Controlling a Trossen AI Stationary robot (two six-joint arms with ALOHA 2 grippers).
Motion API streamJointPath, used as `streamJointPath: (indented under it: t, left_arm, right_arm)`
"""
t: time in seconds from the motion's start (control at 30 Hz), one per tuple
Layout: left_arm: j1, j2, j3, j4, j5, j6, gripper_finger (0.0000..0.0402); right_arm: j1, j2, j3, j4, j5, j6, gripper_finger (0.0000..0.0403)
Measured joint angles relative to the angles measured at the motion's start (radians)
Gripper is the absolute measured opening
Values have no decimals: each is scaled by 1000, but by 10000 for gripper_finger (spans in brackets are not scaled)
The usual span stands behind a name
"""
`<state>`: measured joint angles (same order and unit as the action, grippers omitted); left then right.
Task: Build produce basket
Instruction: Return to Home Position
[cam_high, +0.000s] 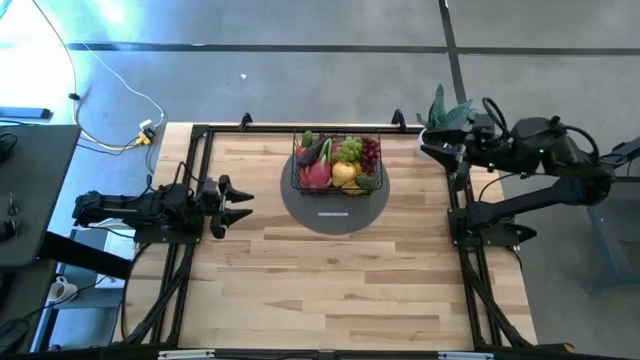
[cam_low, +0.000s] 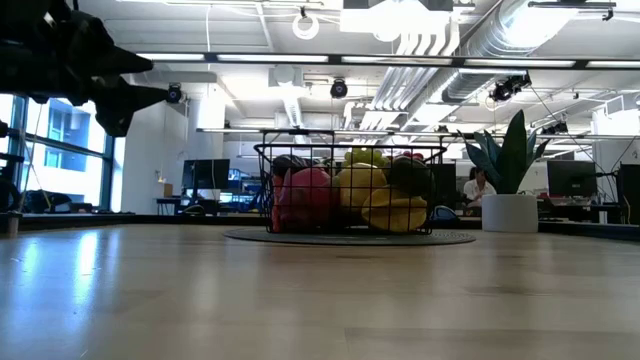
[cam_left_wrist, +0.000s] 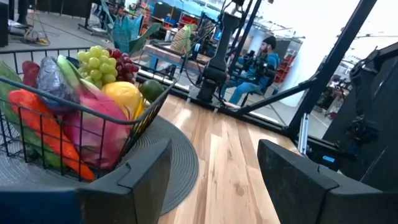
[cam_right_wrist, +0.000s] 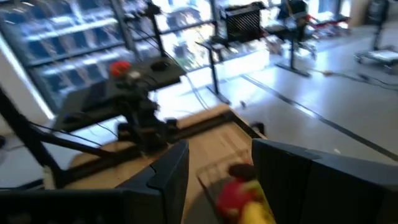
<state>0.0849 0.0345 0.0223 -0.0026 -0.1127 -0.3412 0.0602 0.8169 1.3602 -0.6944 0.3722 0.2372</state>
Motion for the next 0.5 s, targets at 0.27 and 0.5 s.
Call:
streamJointPath:
  t: [0.27,0.5]
  left_arm:
    - [0,0,1,0,20,3,227]
    - [0,0,1,0,20,3,227]
  right_arm:
    - [21,-53,-63,-48,45,-27,158]
    - [21,-227,-361,144,-18,-10,158]
